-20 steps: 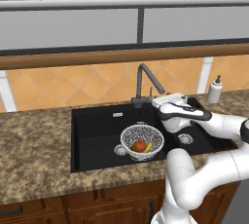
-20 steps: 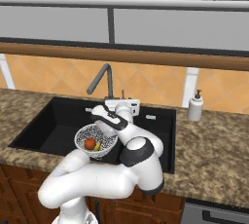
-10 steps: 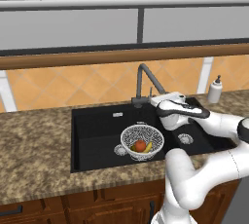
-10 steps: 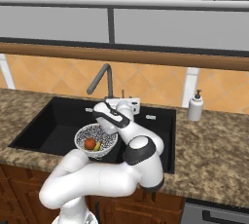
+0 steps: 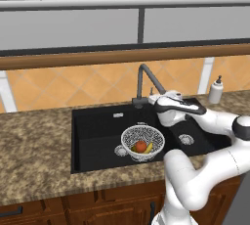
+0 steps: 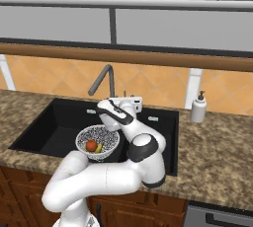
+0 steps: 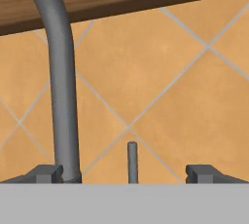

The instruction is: Put the colander in the sink, put the banana, kiwi, orange in the colander, and turn on the sink faucet and pour water over the colander.

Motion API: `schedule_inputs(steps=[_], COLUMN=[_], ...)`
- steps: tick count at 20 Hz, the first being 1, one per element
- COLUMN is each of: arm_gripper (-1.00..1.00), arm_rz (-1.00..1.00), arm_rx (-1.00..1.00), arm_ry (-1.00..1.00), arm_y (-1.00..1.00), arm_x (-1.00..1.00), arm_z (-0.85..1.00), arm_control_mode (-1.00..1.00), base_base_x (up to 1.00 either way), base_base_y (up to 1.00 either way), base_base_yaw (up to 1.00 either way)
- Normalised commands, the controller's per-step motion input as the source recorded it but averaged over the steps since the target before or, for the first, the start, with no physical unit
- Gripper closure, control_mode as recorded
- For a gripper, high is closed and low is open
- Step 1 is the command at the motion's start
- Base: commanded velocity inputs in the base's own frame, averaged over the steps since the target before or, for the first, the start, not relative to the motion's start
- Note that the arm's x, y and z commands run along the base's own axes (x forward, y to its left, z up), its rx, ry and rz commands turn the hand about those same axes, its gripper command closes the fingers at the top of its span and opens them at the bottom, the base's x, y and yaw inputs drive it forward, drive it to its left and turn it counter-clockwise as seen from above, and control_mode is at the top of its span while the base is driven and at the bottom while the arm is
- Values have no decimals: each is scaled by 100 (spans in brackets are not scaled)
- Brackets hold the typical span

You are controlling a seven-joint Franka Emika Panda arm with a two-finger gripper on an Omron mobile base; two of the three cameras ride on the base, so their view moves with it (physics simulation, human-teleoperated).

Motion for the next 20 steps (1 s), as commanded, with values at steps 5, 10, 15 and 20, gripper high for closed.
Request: schedule_inputs(steps=[5, 10, 15, 20], arm_gripper=[-100, -100, -100, -100], arm_rz=[-1, -3, -6, -7], arm_rx=[0, 0, 0, 0], arm_ry=[0, 0, 0, 0], arm_y=[4, 0, 0, 3], arm_x=[20, 12, 6, 9], arm_z=[-8, -11, -14, -9], arm_control_mode=[-100, -100, -100, -100], base_base_x=[0, 0, 0, 0], base_base_y=[0, 0, 0, 0], base_base_yaw=[0, 0, 0, 0])
